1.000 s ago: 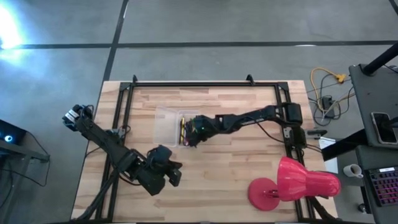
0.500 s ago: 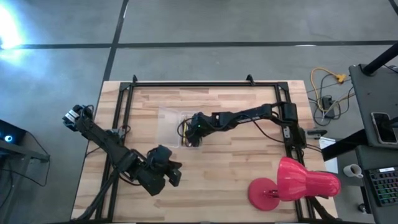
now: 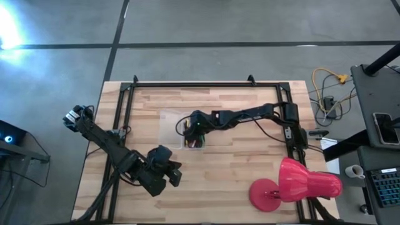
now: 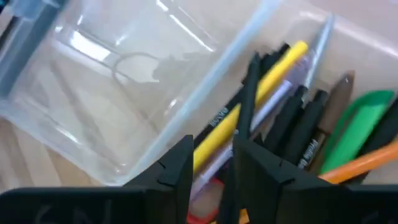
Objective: Pick & place school supplies into a supply box
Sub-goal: Put the black pen into the transparent supply box, then close the transparent supply box
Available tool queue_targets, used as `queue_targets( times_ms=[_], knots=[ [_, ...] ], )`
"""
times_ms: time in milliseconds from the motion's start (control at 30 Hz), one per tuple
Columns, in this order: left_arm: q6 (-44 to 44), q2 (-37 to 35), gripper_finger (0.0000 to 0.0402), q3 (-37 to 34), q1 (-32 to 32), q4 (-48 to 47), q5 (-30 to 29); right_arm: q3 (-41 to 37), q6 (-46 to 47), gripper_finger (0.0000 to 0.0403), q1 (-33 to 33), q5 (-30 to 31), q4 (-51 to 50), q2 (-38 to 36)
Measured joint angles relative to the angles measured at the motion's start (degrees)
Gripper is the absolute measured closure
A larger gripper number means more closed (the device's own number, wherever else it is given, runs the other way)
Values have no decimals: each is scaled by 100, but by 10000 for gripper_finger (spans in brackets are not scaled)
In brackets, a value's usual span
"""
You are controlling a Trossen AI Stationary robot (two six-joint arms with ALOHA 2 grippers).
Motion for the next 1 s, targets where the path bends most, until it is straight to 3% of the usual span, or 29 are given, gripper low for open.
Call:
queue_targets(
  times_ms=[133, 333, 533, 700, 1000],
  knots=[
    [-93, 0, 402, 0, 0, 2, 1, 156, -804, 286, 49, -29, -714, -154],
    [-128, 0, 402, -2, -2, 2, 2, 291, -2619, 278, 352, -549, -1674, -241],
    [-119, 0, 402, -4, -2, 4, 2, 296, -2520, 292, 564, -368, -1578, -48],
    [-124, 0, 402, -4, -2, 6, 2, 333, -2497, 305, 535, 164, -1543, 116],
    [-210, 0, 402, -4, -2, 8, 0, 469, -2485, 304, 496, 124, -1904, -175]
  ],
)
